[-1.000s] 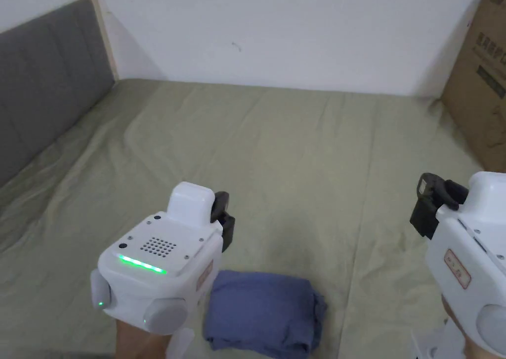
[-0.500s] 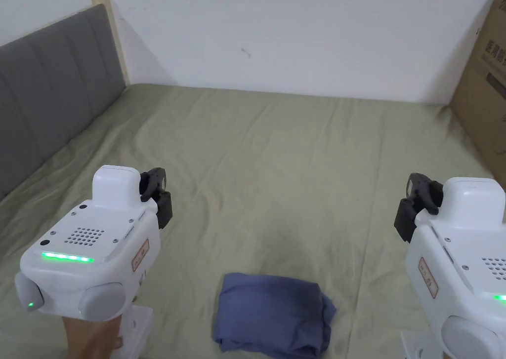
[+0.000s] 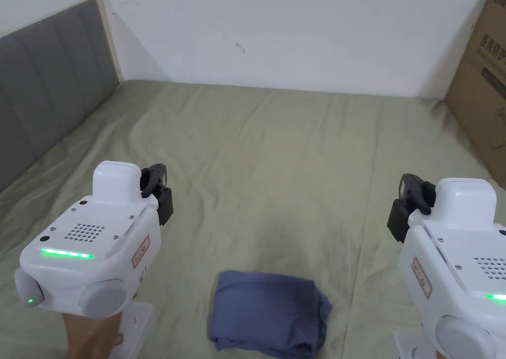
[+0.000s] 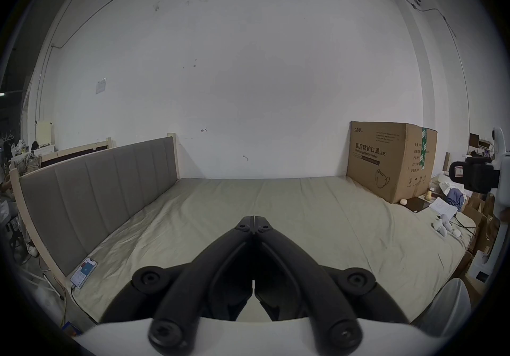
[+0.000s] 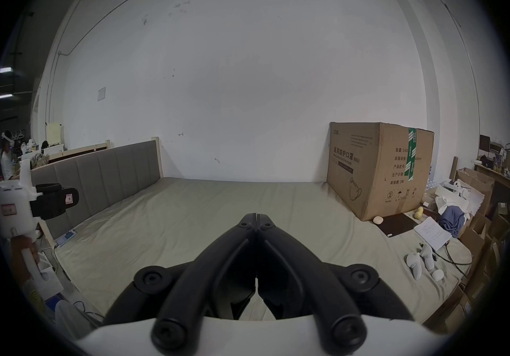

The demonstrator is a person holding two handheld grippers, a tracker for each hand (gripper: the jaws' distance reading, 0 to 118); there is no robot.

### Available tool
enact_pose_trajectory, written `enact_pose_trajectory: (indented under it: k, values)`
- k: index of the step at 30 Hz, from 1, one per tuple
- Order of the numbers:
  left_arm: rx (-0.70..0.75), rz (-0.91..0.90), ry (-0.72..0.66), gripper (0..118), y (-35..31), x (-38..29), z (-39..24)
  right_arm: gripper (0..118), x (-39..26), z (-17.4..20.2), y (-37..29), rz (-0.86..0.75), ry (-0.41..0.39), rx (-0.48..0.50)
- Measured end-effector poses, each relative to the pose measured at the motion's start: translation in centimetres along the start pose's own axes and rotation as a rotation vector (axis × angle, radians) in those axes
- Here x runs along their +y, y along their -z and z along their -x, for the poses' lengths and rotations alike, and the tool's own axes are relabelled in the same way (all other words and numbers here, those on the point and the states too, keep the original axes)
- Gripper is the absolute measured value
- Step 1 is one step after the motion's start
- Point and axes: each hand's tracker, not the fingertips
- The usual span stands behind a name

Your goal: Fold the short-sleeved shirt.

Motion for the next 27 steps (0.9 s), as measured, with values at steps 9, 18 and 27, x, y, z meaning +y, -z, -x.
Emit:
enact_pose_trajectory:
  k: [9,18,27]
  values:
    - [-0.023,0.035,-0.008,0,0.3,-0.4,0.2,0,-8.2,4.8,4.8,0.216,-0.008,0.103]
    - [-0.061,0.122,0.016,0,1.1,-2.6,0.7,0,-21.1,9.7,8.6,0.545,-0.045,0.149]
    - [-0.151,0.598,-0.278,33,6.4,-9.0,1.3,0,-24.3,10.4,8.4,0.546,-0.121,0.138]
